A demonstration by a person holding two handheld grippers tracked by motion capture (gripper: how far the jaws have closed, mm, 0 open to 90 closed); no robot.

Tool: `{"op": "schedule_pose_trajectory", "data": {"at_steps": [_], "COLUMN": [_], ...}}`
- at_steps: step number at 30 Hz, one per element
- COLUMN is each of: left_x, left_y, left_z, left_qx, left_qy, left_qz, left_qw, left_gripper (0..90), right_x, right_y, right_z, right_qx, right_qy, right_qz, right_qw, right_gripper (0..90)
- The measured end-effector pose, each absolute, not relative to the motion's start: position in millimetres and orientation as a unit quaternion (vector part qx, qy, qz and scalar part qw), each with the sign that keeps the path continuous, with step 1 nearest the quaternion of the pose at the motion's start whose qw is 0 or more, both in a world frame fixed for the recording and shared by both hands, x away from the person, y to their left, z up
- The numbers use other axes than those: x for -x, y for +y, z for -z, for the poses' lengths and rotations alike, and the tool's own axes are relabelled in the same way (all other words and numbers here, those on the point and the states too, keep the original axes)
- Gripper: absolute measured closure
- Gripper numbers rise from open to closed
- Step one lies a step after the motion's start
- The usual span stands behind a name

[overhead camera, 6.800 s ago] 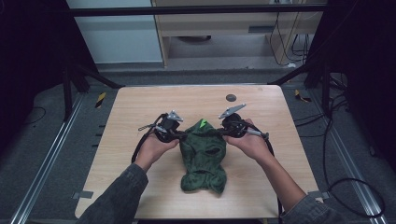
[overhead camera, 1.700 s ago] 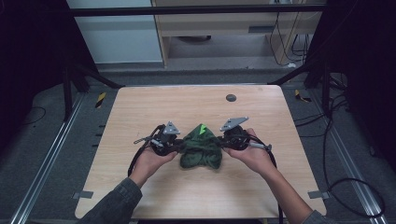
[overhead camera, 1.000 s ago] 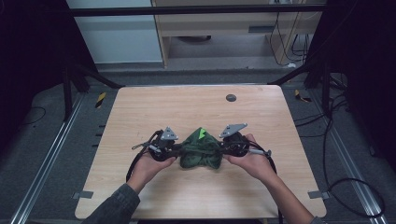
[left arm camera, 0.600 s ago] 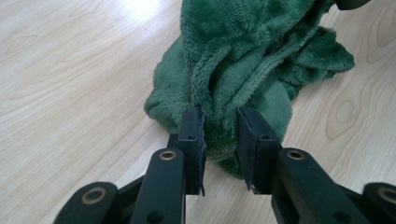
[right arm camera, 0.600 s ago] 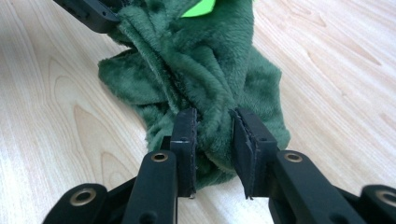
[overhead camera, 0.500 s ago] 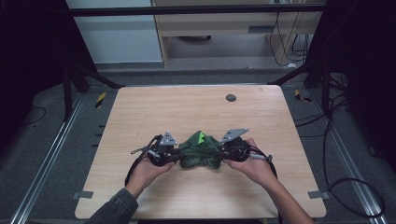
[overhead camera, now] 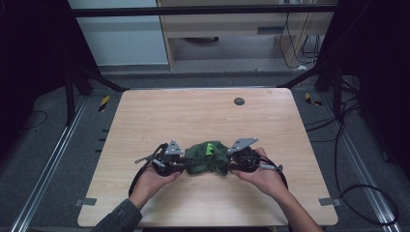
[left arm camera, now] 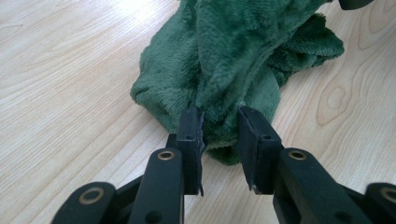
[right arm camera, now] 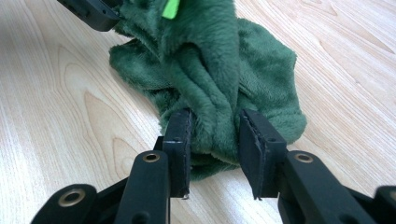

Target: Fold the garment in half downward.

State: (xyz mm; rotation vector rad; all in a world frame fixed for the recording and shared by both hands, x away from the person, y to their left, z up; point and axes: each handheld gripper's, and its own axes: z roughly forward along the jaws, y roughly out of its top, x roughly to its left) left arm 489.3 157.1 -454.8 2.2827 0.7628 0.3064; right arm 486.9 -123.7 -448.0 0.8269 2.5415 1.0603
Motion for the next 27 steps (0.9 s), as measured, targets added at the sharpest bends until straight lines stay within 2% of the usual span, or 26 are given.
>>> {"op": "schedule_pose_trajectory", "data": {"at_steps": [27], "left_x": [-485.9], "left_y": [158.3], "left_z": [455.2], "left_qx": [-0.879], "left_qy": [0.297], "left_qz": [-0.121], "left_qw": [0.354], "left_gripper": [69.0], "right_x": [-480.0], "right_y": [-124.0], "right_z": [448.9], "right_qx": [-0.279], "right_qy": [0.878], "right_qz": [-0.366], "right_qw": [0.132], "right_gripper": [60.3]}}
